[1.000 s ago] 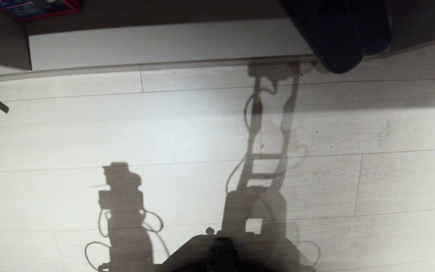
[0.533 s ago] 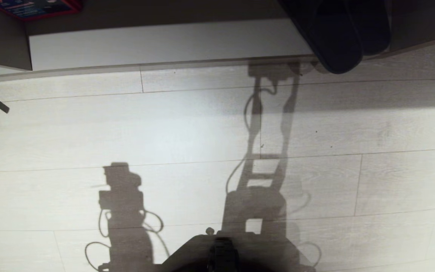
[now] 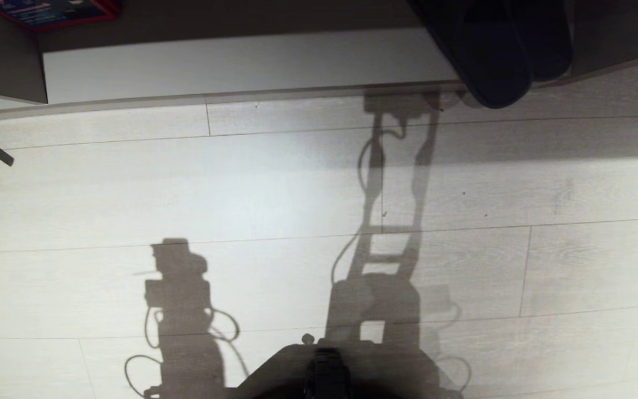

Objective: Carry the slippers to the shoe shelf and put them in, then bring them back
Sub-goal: Pick up the slippers in the shoe cabinet

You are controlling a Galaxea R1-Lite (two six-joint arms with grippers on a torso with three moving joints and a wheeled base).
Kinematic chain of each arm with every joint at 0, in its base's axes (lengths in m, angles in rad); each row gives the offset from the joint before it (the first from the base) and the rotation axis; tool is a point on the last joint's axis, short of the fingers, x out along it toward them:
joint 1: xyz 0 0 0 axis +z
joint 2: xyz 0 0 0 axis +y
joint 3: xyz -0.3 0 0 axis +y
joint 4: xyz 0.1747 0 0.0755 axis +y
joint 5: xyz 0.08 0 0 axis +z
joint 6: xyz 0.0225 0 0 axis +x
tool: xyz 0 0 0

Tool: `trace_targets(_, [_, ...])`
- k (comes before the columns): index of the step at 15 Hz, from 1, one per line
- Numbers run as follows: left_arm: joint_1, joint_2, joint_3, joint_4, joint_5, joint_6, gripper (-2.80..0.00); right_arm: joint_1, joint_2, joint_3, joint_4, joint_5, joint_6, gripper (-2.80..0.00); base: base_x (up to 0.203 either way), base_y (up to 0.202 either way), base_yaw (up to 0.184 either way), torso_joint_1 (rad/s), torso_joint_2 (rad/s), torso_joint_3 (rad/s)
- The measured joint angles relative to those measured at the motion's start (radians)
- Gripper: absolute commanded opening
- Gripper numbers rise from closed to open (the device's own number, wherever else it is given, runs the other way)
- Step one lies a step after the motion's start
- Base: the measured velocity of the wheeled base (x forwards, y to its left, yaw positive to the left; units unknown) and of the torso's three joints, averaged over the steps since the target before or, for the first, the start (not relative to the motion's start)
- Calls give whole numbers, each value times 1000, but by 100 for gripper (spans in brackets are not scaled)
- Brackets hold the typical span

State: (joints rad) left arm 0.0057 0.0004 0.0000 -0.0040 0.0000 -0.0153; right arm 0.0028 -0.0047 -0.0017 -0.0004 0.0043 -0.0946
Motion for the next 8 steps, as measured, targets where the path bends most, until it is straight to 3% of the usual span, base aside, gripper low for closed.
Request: trace_targets(8, [0,0,0,0,0,-4,-280,0,0,2,0,1,2,-280,0,0,0,0,0,0])
